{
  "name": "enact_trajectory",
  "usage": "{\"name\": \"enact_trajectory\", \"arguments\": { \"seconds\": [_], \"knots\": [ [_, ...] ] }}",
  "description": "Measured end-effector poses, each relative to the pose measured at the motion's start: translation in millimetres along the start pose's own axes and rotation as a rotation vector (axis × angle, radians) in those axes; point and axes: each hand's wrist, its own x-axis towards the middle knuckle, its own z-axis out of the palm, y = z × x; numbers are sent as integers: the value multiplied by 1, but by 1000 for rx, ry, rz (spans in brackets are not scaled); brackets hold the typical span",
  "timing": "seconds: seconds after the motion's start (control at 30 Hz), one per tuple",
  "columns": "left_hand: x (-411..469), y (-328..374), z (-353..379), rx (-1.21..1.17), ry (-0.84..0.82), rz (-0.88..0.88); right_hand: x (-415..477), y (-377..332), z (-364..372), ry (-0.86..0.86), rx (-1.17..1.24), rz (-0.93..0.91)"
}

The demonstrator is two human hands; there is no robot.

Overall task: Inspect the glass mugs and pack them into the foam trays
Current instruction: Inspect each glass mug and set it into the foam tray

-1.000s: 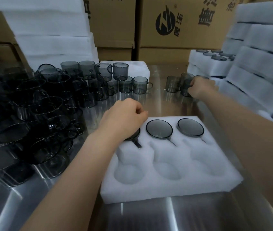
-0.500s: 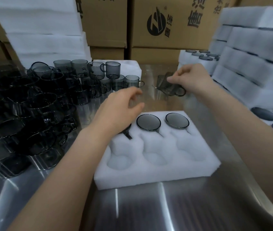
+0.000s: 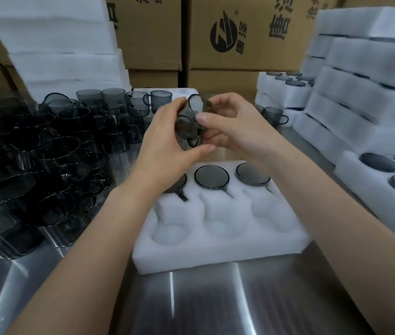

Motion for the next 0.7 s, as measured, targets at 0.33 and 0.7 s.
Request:
{"name": "enact_trajectory", "arguments": {
  "seconds": [0.33, 0.7],
  "knots": [
    [0, 1, 1, 43, 10, 37, -7, 20, 5, 13, -210, -143],
    [-2, 2, -1, -99, 0, 82, -10, 17, 2, 101, 80, -122]
  ]
}}
